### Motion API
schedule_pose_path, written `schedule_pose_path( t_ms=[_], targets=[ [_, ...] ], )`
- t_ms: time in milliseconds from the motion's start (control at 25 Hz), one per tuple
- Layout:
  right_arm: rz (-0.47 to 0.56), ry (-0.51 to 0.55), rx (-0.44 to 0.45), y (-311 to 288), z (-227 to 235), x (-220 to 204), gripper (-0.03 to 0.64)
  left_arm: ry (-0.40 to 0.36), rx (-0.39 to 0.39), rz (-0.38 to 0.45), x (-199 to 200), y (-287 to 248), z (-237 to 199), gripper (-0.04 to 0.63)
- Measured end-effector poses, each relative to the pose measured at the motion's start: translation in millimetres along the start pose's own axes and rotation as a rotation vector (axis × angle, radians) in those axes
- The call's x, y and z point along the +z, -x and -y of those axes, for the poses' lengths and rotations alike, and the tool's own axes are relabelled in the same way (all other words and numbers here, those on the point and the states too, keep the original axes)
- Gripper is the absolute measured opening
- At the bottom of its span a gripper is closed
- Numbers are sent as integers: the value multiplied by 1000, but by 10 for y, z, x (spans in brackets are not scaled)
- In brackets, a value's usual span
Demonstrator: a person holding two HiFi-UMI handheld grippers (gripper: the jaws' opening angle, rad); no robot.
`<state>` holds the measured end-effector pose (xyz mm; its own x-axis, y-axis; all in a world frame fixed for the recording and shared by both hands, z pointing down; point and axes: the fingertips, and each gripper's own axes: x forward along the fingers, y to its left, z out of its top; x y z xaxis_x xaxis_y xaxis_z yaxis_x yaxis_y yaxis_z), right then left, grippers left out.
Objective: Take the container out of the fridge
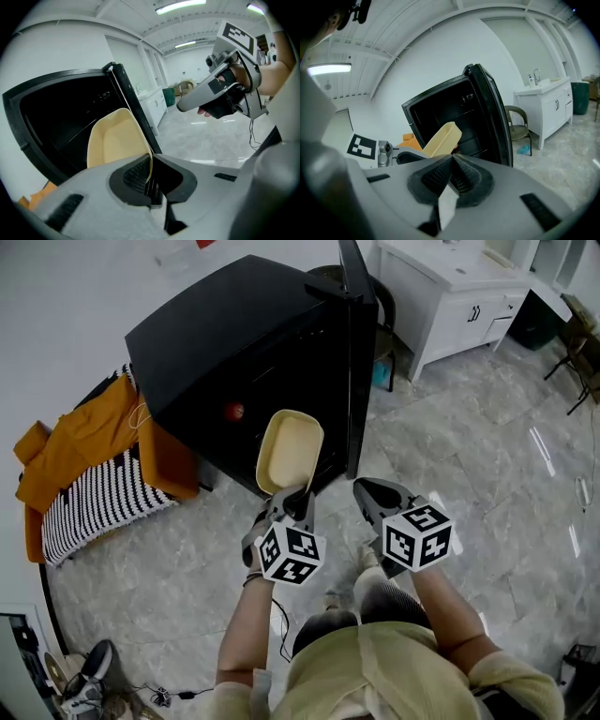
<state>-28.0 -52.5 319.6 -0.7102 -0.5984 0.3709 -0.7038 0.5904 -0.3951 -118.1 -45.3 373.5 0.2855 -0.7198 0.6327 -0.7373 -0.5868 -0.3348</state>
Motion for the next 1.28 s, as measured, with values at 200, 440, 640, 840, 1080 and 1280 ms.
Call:
schedule_pose_path(
  t_ms=[200,440,640,840,1080,1280],
  targets=[
    [20,21,5,75,-211,49,28,40,14,-2,-91,315,11,34],
    [32,69,26,132,-475,84,28,111,-14,0,-209,616,76,34],
    [35,93,39,172,-653,84,28,185,-2,19,-308,872,105,34],
    [36,112,54,213,-796,49,28,220,-18,7,-422,1056,182,34],
    [25,117,54,274,-864,-67,28,231,-37,-17,-564,1186,330,34],
    [14,111,49,289,-862,-152,28,238,-53,-32,-661,1253,418,34]
  ],
)
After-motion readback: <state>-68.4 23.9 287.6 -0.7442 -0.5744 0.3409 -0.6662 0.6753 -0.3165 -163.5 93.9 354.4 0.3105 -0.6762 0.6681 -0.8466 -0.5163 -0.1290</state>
